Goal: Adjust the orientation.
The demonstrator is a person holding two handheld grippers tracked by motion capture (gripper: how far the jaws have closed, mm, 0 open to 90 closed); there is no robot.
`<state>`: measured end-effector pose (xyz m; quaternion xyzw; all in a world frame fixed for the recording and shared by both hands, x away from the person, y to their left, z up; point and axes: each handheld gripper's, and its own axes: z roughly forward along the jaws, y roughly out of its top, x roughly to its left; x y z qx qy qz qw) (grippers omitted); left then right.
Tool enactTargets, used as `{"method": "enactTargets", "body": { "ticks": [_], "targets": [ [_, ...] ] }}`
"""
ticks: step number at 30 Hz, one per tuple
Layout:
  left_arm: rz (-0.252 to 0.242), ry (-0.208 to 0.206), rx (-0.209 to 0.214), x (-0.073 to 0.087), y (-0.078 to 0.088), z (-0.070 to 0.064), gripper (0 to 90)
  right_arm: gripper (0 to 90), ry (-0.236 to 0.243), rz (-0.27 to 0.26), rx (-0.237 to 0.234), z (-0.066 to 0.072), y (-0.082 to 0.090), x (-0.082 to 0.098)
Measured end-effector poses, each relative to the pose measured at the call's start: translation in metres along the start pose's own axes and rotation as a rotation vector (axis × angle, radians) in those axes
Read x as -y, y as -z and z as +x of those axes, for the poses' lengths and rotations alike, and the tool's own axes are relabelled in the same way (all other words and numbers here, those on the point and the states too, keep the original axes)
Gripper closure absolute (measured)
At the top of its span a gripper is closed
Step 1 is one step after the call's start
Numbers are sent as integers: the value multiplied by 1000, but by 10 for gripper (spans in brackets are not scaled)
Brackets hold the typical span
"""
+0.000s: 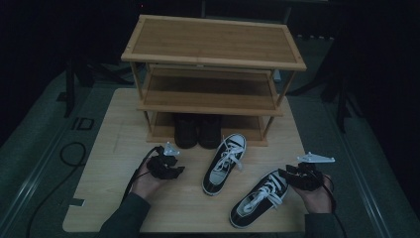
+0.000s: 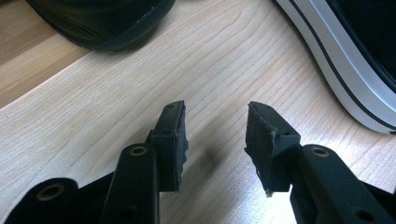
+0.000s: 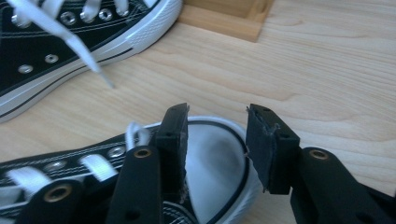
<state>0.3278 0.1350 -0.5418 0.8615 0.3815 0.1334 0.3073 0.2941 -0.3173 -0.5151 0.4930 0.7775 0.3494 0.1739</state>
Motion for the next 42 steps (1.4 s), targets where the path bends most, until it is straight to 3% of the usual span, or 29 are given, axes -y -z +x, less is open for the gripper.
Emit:
{"method": "enactTargets", "body": {
  "ticks": [9,16,19,22,23,25,27,42],
  "targets": [
    [9,-1,0,1,-2,-1,580,594,39,1,-69,19,3,-4],
    [9,-3,-3,2,-1,-1,579,595,67,27,-92,29,-2,-8],
    [10,0,-5,2,-1,0,579,666,87,85,-63,32,-12,-6],
    [11,4,-3,3,-2,-1,579,735,115,91,-40,32,-13,-6],
    [14,-1,-1,3,-3,-1,579,833,126,98,-24,32,-12,-8],
    [16,-4,-2,3,-3,-1,579,866,142,104,-20,34,-13,-9],
    [17,-5,-2,3,-4,-2,579,877,169,108,3,37,-14,-11],
    [32,-6,4,5,-9,-4,578,885,177,56,41,42,-26,-34]
  ]
}}
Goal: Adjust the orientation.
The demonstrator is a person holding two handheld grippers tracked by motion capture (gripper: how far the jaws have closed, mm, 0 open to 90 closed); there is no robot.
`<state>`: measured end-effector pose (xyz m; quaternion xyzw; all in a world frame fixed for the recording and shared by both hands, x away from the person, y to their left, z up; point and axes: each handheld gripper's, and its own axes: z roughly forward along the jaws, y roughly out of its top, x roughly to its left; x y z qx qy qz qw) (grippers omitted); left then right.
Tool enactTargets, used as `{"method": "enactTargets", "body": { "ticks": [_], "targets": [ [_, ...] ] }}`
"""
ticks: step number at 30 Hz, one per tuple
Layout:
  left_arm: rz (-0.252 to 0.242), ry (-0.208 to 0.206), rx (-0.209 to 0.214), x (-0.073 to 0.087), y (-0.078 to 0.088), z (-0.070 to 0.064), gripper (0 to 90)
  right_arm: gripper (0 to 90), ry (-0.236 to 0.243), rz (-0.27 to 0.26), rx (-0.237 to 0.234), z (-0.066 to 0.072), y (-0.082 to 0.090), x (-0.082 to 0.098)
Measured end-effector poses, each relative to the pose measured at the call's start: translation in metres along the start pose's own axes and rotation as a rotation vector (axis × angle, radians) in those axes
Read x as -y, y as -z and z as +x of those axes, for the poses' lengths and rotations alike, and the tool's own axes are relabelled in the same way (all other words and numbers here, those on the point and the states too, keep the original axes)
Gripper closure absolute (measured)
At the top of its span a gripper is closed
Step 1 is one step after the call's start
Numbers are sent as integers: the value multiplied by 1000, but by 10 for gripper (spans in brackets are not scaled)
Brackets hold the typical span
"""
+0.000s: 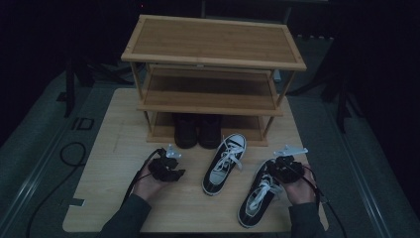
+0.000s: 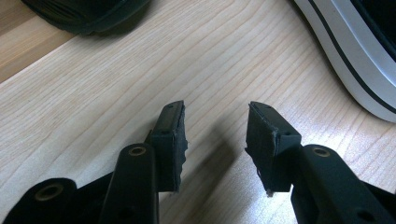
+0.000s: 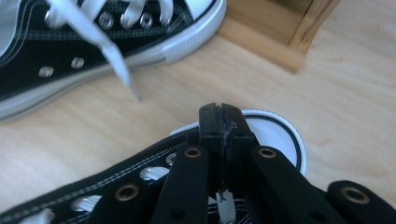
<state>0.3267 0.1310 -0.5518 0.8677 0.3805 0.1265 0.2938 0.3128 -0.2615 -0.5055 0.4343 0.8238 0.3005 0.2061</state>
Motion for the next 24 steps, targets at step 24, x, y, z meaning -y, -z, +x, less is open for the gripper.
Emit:
{"method": "enactTargets", "body": {
  "ticks": [24],
  "targets": [
    [-4,4,41,-5,-6,-4,599,884,22,-21,20,-9,-50,-54]
  ]
}}
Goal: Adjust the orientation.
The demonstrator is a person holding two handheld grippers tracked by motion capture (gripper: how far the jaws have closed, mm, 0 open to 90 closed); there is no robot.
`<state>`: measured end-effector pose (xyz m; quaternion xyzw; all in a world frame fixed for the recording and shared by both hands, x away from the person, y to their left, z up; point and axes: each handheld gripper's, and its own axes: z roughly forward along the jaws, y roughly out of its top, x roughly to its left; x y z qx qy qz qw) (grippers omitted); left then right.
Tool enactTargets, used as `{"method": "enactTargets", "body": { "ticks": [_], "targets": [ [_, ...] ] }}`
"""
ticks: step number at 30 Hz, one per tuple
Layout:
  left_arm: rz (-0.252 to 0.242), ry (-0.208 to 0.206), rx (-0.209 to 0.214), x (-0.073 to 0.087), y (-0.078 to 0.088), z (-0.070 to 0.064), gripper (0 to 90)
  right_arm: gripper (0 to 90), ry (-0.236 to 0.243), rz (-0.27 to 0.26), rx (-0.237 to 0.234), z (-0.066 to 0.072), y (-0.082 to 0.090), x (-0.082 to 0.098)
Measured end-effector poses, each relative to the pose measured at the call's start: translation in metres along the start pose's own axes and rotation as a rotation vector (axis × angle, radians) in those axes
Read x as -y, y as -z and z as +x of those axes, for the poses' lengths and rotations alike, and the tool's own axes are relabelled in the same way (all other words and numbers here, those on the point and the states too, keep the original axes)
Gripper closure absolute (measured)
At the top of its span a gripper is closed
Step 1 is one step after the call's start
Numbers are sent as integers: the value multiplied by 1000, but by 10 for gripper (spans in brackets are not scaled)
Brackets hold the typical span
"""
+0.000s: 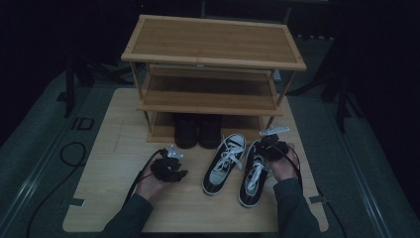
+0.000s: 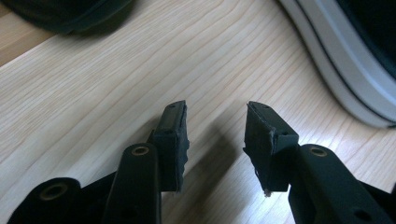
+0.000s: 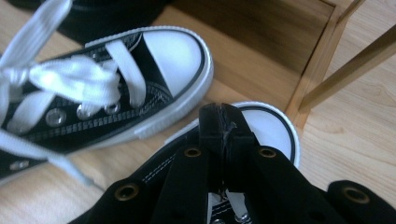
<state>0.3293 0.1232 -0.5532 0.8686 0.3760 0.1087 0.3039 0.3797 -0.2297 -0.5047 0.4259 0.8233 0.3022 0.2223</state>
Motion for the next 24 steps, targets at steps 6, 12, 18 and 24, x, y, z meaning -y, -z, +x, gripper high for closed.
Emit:
{"method": "enactTargets", "body": {
  "ticks": [6,12,18,24],
  "targets": [
    [-23,-7,16,-19,-9,-7,624,826,11,35,-49,0,-5,-5],
    [-43,-20,37,-38,-24,-16,687,634,-1,-5,-12,-7,15,-3],
    [-29,-50,50,-49,-40,-17,790,566,-49,-13,27,-18,25,6],
    [-13,-84,67,-55,-52,-21,848,541,-70,-10,30,-26,29,15]
  ]
}}
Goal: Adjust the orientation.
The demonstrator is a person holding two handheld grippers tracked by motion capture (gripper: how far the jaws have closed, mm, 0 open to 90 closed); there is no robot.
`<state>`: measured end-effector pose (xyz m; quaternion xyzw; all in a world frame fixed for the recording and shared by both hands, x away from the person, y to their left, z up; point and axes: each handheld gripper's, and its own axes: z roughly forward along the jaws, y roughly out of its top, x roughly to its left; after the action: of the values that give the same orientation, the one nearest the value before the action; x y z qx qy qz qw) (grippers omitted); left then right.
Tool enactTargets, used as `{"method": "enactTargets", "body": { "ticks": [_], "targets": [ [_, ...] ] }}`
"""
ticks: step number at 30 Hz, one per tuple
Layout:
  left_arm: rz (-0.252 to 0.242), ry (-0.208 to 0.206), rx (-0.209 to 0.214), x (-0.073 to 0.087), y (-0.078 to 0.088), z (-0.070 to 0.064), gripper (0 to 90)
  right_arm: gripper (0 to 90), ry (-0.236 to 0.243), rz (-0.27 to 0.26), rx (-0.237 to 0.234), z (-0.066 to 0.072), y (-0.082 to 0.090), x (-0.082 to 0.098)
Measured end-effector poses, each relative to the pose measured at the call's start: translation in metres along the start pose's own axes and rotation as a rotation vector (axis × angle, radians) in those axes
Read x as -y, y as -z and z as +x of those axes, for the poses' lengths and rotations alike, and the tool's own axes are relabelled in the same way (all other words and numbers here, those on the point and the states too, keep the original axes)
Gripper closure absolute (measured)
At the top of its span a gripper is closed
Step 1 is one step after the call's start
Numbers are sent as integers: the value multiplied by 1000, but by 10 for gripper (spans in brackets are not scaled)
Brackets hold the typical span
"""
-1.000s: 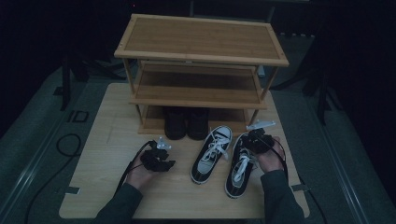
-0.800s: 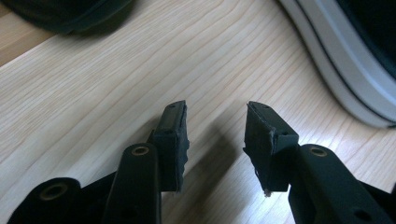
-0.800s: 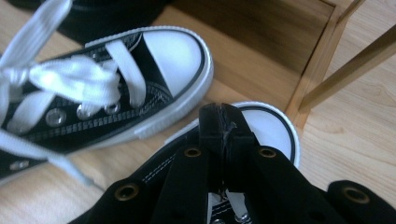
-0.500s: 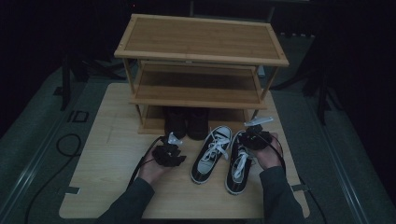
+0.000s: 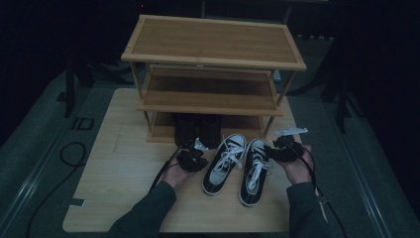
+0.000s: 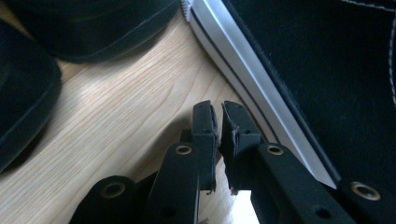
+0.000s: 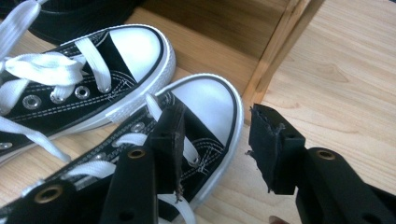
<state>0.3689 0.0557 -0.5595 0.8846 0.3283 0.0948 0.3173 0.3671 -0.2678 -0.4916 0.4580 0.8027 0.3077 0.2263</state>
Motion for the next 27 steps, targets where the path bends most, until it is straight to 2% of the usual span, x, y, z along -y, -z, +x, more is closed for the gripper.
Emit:
{"method": "enactTargets", "body": {
  "ticks": [3,5,7,10,13,14,17,18,20,22,27],
  "targets": [
    [-16,-1,14,-4,-5,-3,863,538,-6,1,3,-2,1,3],
    [-6,-9,1,-6,-8,-4,879,536,-11,1,6,-4,2,5],
    [-27,25,8,-7,-11,-5,899,535,-12,3,9,-5,3,7],
    [-27,13,1,-8,-11,-7,900,535,-18,0,16,-8,5,9],
    [-31,-6,7,-8,-13,-11,900,535,-31,-2,18,-11,6,11],
    [-16,-31,1,-8,-12,-12,900,535,-32,-1,18,-11,6,12],
    [-17,-45,11,-9,-13,-17,900,533,-35,6,19,-13,5,13],
    [-6,-64,17,-9,-13,-19,900,533,-36,5,19,-13,5,14],
    [-15,-76,39,-11,-15,-27,900,533,-39,4,19,-14,5,15],
    [-14,-106,20,-12,-16,-36,900,533,-40,4,20,-15,5,15],
    [-30,-74,26,-12,-16,-40,900,533,-42,1,27,-16,6,14]
  ]
}}
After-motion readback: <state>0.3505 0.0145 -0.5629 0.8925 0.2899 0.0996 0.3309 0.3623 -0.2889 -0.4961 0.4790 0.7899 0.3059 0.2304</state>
